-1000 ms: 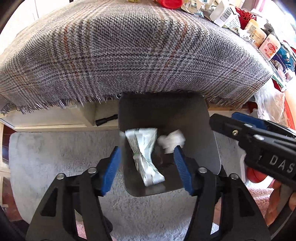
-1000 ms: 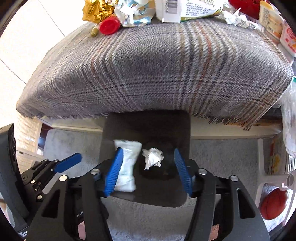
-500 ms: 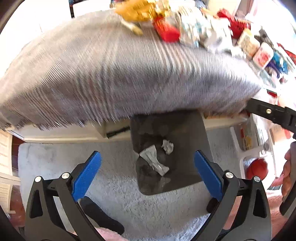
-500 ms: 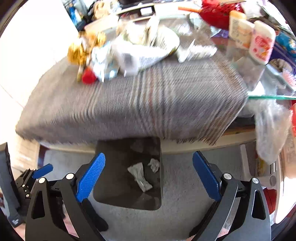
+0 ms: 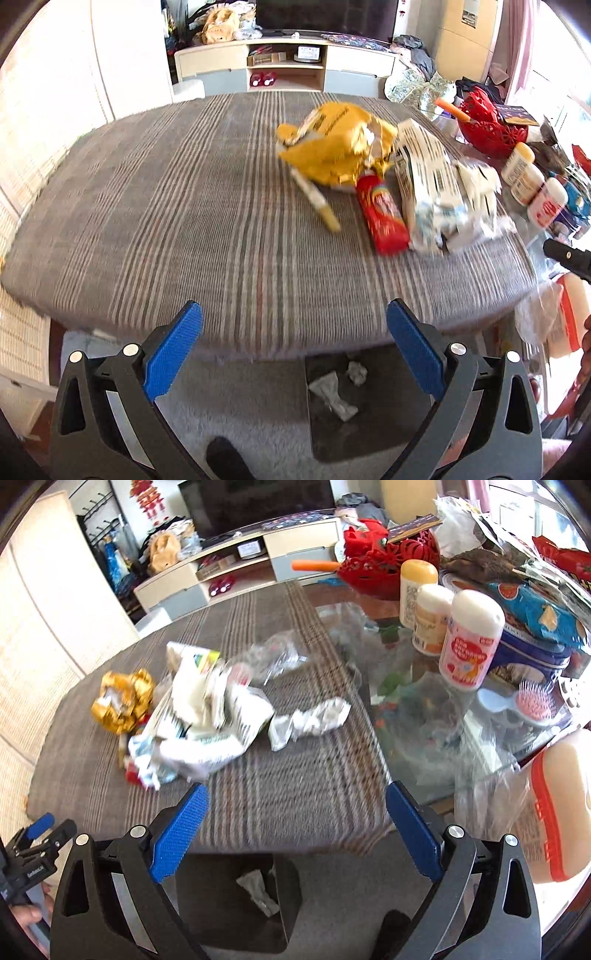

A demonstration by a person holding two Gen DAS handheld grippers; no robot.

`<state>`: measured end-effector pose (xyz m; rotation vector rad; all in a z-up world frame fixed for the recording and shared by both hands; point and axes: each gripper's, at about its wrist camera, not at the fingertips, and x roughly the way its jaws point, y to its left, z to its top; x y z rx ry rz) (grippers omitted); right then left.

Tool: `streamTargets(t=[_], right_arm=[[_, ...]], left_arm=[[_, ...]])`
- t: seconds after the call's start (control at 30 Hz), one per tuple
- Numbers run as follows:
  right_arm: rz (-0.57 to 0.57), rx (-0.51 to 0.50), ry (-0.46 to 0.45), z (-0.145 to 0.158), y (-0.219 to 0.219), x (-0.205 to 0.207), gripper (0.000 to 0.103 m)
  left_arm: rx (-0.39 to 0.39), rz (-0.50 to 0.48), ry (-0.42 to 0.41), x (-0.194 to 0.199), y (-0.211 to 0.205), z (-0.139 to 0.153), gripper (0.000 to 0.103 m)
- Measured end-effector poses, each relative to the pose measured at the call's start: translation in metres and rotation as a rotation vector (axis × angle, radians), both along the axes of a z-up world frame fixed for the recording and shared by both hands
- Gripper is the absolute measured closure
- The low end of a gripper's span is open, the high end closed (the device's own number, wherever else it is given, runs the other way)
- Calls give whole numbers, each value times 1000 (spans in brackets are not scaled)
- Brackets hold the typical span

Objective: Collect trash
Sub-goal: 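Raise both open tools back over the table, then grasp the white stick with the left tool while the right tool grasps crumpled white paper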

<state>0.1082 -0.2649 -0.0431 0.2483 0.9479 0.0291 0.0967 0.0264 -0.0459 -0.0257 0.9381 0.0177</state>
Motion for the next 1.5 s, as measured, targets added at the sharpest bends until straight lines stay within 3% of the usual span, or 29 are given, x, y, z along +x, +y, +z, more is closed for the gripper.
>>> streamTargets(t=[0.33,0.4,0.5,0.6,0.97,1.17,1.3,1.37,1.5], right_arm=[[-48,-10,20,-11,-12,59,6],[-53,-18,30,-15,-14,67,7],[-35,2,66,-23,-17,79,40],[-12,19,101,-29,-18,86,52],[34,-11,146,-35,-7,89,57],[47,-37,162,-47,-5,91,57],[51,-95,154,-48,2,92,66],[61,-138,147,-50,6,90,68],[74,-164,136,-49,8,86,83]], left_arm=[[21,-22,-16,73,-15,-1,10],[23,-20,-14,83,-15,-3,15],[15,-28,5,97,-16,-10,30],[-4,-22,34,108,-15,-19,42],[-44,-25,77,128,-17,-38,51],[1,-30,99,134,-21,-51,65],[32,-32,93,132,-22,-50,80],[44,-44,87,129,-22,-50,83],[60,-61,79,121,-21,-50,89]])
